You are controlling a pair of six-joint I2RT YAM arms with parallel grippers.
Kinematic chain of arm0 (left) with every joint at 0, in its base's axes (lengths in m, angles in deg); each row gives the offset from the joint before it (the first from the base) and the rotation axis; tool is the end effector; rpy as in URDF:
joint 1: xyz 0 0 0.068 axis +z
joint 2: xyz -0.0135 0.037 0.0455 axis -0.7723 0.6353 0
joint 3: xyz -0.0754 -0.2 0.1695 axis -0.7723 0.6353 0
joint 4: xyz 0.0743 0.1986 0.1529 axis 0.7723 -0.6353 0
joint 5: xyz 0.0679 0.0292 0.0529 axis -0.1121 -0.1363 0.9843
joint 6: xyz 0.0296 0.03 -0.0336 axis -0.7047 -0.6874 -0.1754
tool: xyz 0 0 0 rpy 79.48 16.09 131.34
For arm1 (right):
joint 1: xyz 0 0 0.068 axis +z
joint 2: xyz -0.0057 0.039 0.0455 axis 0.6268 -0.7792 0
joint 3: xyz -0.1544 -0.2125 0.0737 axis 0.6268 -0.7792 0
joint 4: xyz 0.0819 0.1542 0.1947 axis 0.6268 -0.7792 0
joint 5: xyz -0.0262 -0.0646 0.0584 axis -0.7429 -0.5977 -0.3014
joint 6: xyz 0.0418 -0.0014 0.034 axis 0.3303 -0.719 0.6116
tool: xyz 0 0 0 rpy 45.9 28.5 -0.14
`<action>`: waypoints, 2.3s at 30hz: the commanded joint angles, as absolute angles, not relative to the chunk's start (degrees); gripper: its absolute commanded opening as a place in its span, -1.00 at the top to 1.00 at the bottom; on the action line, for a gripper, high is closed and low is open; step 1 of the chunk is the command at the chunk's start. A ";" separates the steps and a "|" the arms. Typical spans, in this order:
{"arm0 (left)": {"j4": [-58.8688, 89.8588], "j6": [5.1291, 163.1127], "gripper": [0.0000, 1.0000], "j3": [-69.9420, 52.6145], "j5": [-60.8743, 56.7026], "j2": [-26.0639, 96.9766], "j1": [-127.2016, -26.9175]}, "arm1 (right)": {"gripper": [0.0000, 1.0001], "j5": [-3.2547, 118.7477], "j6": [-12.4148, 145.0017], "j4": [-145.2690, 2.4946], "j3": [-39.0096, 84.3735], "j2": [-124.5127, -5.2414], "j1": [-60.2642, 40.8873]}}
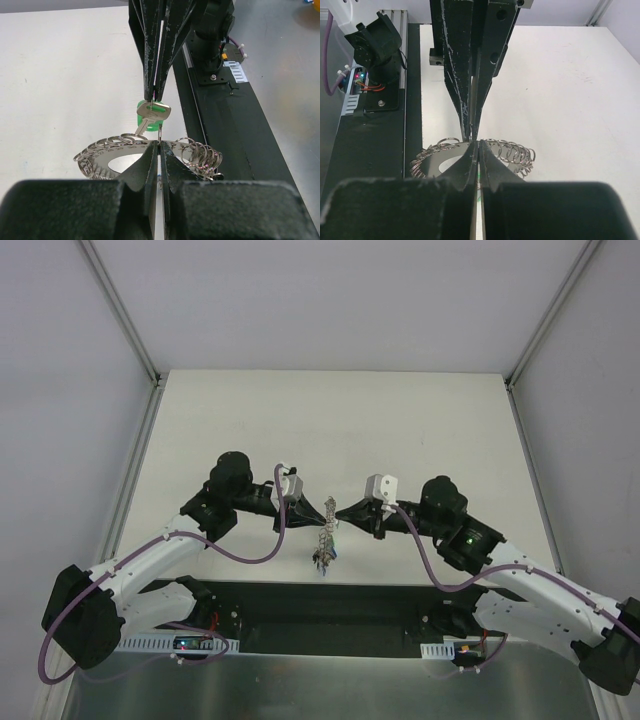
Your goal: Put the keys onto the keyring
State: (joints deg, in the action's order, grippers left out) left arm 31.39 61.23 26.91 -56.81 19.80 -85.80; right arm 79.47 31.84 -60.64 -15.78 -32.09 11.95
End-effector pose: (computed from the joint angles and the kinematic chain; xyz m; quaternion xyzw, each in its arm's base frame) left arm 0.1660 -0.1561 0.2923 0.5725 0.4390 -0.4965 0.4828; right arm 0.1138 0.1672 0.3204 -0.5737 0.4222 0.3130 0.6282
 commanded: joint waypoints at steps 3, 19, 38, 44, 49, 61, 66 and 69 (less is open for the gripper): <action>37.03 62.34 1.00 27.20 -59.21 19.02 -85.54 | 0.97 81.83 32.41 -59.54 -15.60 -31.17 11.20; 40.99 65.77 1.00 27.73 -60.53 20.08 -85.45 | 0.97 83.77 32.58 -59.10 -15.07 -33.28 11.20; 41.25 66.13 1.00 27.73 -60.71 20.61 -85.45 | 0.98 84.73 33.29 -58.49 -14.98 -33.02 11.19; 41.25 66.12 1.00 27.82 -60.53 20.43 -85.45 | 0.98 84.12 33.38 -58.57 -14.98 -33.02 11.19; 41.25 66.04 1.00 27.65 -60.88 20.43 -85.45 | 0.98 84.12 33.38 -58.49 -14.98 -33.54 11.11; 47.05 70.52 1.00 28.70 -62.91 20.69 -85.45 | 0.98 84.82 33.99 -56.29 -15.25 -34.95 11.20; 48.11 71.40 1.00 28.88 -63.17 21.04 -85.45 | 0.98 85.09 34.69 -55.50 -15.33 -35.39 11.19; 48.20 71.49 1.00 28.88 -62.82 21.05 -85.45 | 0.97 85.17 35.04 -54.97 -15.25 -35.39 11.19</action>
